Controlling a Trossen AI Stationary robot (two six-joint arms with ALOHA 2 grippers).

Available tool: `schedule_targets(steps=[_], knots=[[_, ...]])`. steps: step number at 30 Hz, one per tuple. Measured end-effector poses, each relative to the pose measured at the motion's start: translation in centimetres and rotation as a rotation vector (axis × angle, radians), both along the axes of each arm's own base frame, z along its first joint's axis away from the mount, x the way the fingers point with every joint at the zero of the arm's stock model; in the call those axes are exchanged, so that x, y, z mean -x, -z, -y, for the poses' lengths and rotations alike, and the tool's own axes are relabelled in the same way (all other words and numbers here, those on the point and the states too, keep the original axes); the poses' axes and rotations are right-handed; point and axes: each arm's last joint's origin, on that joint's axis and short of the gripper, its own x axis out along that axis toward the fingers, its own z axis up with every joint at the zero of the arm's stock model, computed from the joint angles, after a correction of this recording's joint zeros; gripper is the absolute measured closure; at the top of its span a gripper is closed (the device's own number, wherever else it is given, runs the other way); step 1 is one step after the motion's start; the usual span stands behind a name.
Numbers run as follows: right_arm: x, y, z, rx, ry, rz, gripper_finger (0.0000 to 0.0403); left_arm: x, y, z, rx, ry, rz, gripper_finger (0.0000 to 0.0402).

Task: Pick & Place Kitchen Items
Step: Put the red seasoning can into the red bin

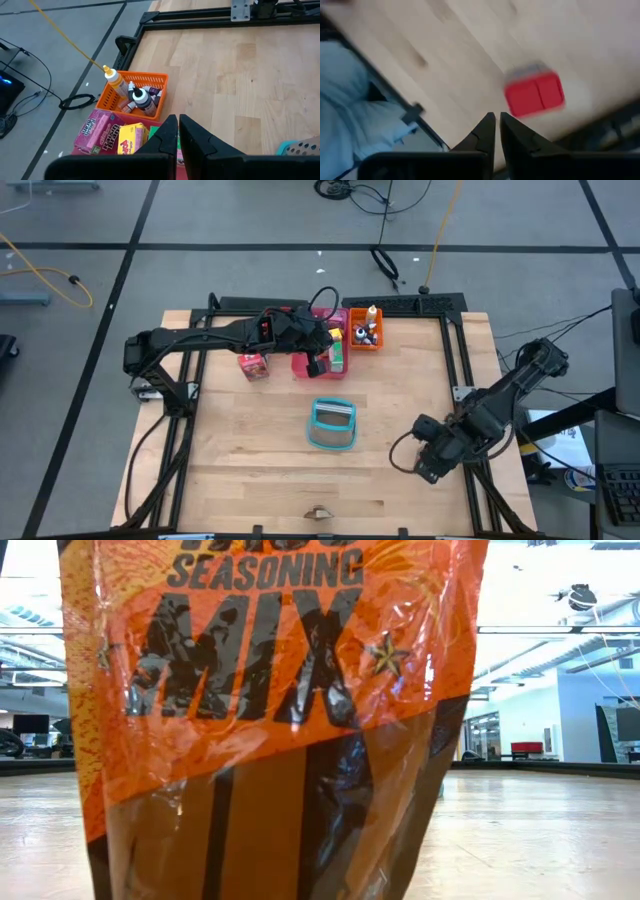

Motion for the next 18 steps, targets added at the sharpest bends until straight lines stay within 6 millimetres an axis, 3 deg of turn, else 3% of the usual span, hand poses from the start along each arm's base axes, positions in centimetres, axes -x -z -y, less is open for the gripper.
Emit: schedule_targets(steps=[10, 18], knots=[[1.3, 5.2, 0.3, -0.175, 0.084, -0.385, 0.0369, 0.0, 0.0, 0.0, -0.005, 0.004, -0.001, 0.038], [1.4, 6.5, 0.7, -0.114, 0.106, -0.361, 0.0375, 0.0, 0.0, 0.0, -0.006, 0.005, -0.001, 0.038]])
